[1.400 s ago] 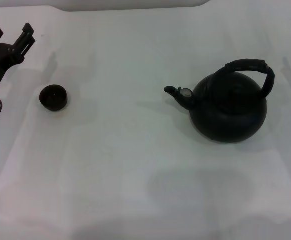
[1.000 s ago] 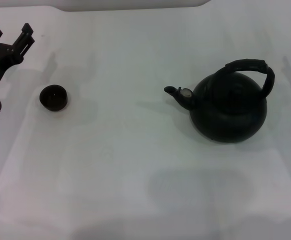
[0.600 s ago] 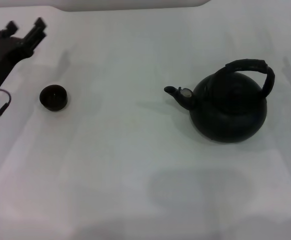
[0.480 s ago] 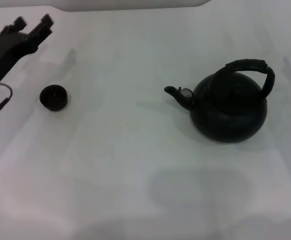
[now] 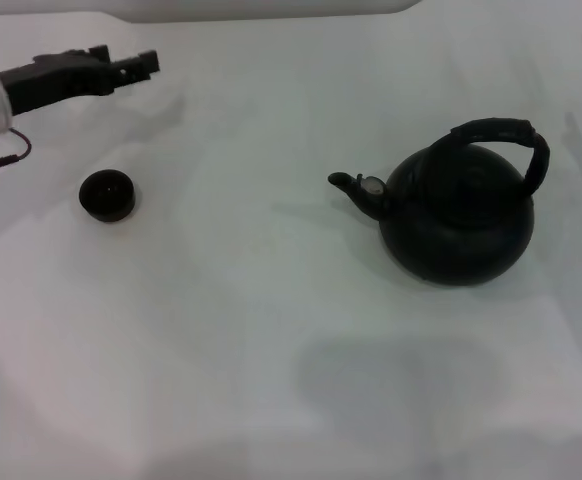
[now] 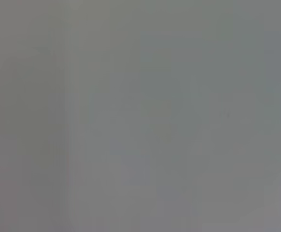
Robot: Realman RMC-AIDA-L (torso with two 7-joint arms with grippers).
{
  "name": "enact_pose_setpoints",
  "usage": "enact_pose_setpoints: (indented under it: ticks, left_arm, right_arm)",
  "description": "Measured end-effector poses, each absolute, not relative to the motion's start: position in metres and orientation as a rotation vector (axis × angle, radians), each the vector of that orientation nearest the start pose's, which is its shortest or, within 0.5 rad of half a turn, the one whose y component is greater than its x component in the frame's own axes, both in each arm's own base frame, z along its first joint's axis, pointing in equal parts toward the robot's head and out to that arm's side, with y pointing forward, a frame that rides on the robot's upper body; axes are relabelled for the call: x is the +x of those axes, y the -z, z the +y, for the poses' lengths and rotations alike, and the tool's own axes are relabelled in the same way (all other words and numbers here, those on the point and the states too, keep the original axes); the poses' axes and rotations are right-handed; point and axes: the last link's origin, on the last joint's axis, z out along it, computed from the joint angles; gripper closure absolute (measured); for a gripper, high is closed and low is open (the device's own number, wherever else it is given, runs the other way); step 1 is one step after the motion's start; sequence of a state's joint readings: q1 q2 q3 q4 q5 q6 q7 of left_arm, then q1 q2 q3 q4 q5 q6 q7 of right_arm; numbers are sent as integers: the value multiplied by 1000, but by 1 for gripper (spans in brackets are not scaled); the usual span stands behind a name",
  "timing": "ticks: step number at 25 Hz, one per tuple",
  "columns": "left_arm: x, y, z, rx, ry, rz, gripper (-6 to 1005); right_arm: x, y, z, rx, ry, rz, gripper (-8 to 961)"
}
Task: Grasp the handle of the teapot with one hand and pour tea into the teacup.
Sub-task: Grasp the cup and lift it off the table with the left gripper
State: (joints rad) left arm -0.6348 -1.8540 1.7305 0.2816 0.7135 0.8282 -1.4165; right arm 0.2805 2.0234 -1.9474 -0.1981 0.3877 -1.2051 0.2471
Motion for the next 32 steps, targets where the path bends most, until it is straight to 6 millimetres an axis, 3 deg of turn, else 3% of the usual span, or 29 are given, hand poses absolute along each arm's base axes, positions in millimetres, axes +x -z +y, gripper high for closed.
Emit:
enact_pose_setpoints:
  ticks: [8,19,32]
  left_arm:
    - [-265,-9,425,-2408,333,-926,137]
    - [-240,-15,432,-2475,114,-827,137]
    - [-229,-7,408,-2537,-176,-803,138]
  right_arm:
    - [366,-13,293,-1612,-666,540,97]
    - [368,-18,293,-1577,-667,549,97]
    - [369,-17,295,-1579,-660,557,98]
